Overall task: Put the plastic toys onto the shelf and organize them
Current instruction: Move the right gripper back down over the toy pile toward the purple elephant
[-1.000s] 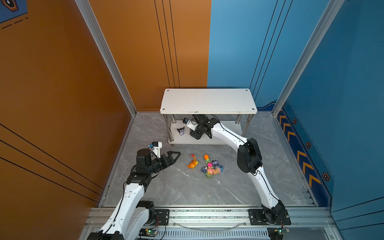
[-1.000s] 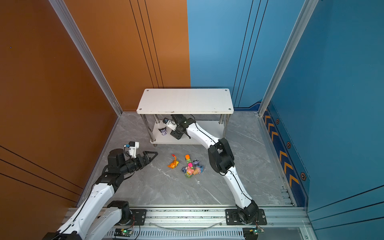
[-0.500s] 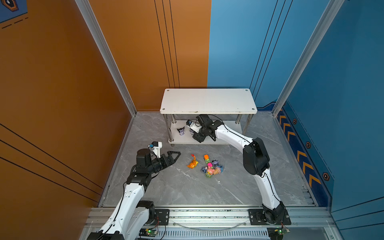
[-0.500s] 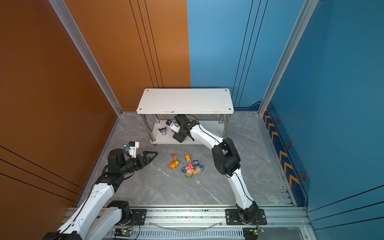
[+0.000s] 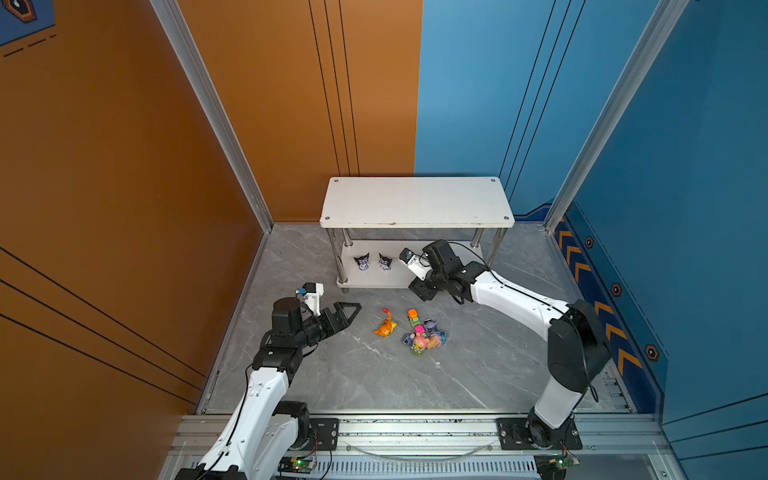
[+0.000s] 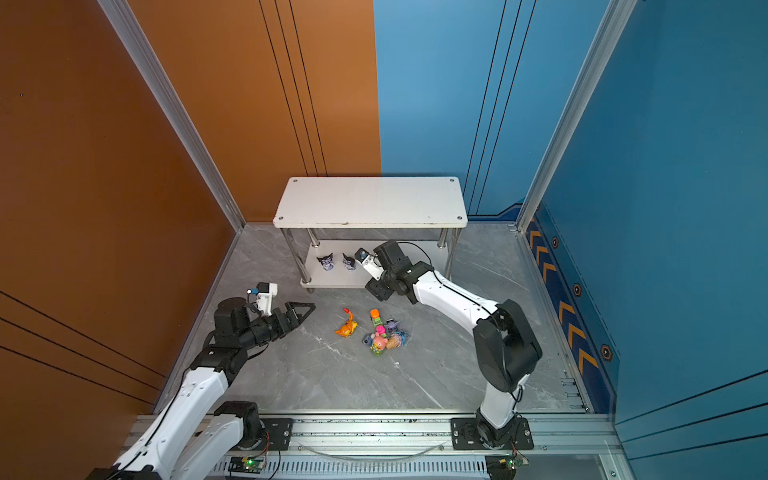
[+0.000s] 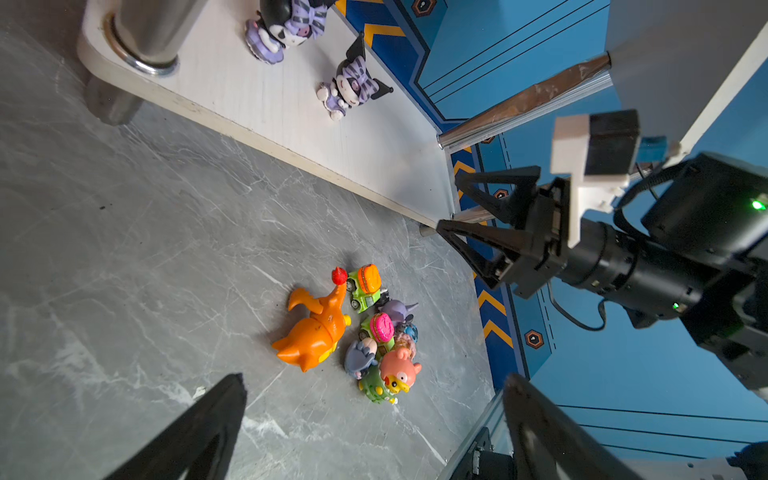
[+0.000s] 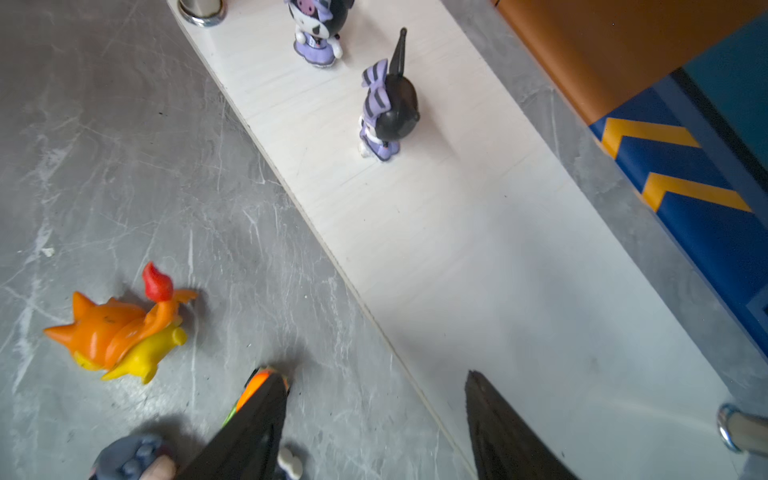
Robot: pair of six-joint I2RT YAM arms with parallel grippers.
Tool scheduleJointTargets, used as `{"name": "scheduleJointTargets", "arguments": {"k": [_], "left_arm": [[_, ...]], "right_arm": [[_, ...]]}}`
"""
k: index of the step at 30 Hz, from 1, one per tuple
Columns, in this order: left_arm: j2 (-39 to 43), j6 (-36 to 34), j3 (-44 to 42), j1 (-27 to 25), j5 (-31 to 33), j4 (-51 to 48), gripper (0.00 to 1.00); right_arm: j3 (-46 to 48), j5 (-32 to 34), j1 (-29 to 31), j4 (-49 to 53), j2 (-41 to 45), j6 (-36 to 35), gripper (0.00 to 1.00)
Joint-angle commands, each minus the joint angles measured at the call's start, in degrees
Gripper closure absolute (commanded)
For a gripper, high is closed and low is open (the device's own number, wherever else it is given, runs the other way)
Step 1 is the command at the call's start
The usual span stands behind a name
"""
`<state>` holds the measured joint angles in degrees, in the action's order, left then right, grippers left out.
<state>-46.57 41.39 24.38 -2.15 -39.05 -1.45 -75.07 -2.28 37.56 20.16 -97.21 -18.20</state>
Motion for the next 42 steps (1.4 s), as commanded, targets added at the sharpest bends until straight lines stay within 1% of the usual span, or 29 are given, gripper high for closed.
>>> {"name": "scheduleJointTargets", "arguments": {"k": [1, 5, 7, 10, 16, 22, 23, 28, 33, 38, 42], "left_arm": [[0.4, -1.1, -0.6, 0.0, 0.0, 0.5, 0.02], [-0.3, -1.3, -0.4, -0.5, 0.2, 0.6, 0.02], [-0.4, -1.3, -0.3, -0.7, 0.3, 0.6, 0.02], [-0.4, -1.1, -0.2, -1.0, 0.7, 0.7, 0.02], [0.1, -1.0, -0.5, -1.7, 0.5, 0.0, 0.02], [-0.9, -1.1, 0.6, -1.9, 0.5, 0.0, 0.02], [-1.0, -1.1, 0.7, -2.0, 0.7, 0.1, 0.02], [-1.4, -1.2, 0.9, -2.2, 0.7, 0.2, 0.02], [-1.7, -1.6, 0.9, -2.2, 0.6, 0.0, 0.02], [-1.9, -1.7, 1.1, -2.2, 0.7, 0.1, 0.02], [-2.3, -1.6, 0.9, -2.2, 0.6, 0.5, 0.02]], "right_arm": [[6.3, 1.6, 0.6, -0.9, 6.3, 3.6, 0.3], [12.1, 1.5, 0.9, 2.3, 11.2, 5.0, 0.31], [15.0, 2.0, 0.9, 2.2, 12.6, 5.5, 0.31], [18.4, 2.4, 1.0, 1.0, 13.4, 6.6, 0.32], [21.7, 2.2, 1.9, -0.4, 13.6, 8.8, 0.32], [23.2, 1.8, 2.2, -1.3, 12.1, 9.8, 0.32], [23.2, 1.8, 4.0, -1.3, 11.8, 9.8, 0.32], [23.2, 1.5, 4.9, -1.8, 9.8, 10.5, 0.31], [23.2, 0.3, 5.4, -2.9, 8.3, 11.3, 0.27], [23.2, 1.6, 5.2, -3.5, 6.5, 11.6, 0.27], [22.8, 0.7, 4.8, -4.0, 4.9, 12.1, 0.28]]}}
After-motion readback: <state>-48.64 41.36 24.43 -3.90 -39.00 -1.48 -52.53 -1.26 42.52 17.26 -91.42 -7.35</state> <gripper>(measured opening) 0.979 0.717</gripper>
